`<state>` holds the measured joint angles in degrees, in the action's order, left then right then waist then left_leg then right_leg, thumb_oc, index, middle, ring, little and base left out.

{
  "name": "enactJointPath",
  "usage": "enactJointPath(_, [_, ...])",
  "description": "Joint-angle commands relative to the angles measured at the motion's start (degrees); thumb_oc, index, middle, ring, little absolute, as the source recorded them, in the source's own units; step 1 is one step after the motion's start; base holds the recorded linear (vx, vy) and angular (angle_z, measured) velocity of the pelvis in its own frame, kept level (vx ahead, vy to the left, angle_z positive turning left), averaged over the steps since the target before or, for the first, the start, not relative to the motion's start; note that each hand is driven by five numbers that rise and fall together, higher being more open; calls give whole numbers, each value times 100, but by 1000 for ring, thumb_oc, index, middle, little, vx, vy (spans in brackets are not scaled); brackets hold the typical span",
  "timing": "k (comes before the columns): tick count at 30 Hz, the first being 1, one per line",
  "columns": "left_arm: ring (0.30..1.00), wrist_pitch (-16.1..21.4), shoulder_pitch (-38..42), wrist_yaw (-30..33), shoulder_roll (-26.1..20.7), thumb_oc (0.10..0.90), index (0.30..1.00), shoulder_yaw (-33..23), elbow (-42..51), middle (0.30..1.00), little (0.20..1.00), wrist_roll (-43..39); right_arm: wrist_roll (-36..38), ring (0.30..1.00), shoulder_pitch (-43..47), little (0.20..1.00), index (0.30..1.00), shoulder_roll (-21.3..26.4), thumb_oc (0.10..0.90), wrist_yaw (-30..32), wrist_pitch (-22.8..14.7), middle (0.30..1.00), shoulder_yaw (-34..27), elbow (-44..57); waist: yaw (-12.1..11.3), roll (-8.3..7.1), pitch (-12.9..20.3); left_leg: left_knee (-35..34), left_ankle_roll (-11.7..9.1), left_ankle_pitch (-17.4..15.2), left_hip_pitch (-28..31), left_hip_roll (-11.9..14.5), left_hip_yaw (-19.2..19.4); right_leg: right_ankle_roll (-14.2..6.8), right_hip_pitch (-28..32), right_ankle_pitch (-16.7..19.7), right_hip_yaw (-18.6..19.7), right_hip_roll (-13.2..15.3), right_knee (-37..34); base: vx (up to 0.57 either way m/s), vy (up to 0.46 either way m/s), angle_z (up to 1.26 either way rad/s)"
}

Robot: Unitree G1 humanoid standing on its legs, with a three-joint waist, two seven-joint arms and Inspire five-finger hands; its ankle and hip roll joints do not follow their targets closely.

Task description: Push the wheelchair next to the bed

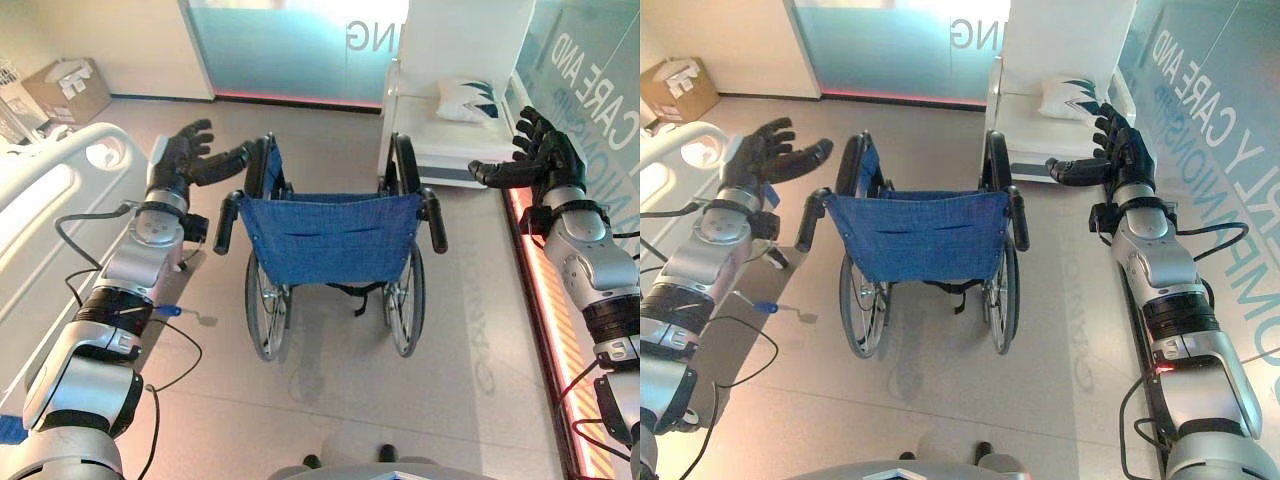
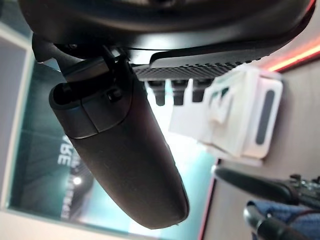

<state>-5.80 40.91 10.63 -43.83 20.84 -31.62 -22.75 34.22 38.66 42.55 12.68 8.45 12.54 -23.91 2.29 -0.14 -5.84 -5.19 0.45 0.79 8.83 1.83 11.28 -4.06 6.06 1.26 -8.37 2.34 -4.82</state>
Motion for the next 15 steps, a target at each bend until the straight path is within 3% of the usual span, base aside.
enactJointPath(1, [900,346,771,104,-42,800,900,106,-12,900,900,415,-116,900,722,900,900,-3,800,224,-374,900,322,301,47,-9,489,19,-41,-363,-61,-297,209,-256,-10,-121,-331,135,249,37,-2,-1])
enactJointPath(9, [900,-43,749,550,159,800,900,509,-154,900,900,1384,-253,900,595,900,900,-305,800,154,-98,900,666,237,33,-50,432,38,-17,-337,-96,-319,206,-258,-35,-102,-335,145,267,5,0,0])
enactJointPath(15, [900,-140,698,846,301,800,900,588,-175,900,900,1524,-378,900,525,900,900,-581,800,226,-297,900,806,197,-7,-64,388,50,-10,-349,-101,-331,203,-259,-28,-99,-371,154,264,5,1,0])
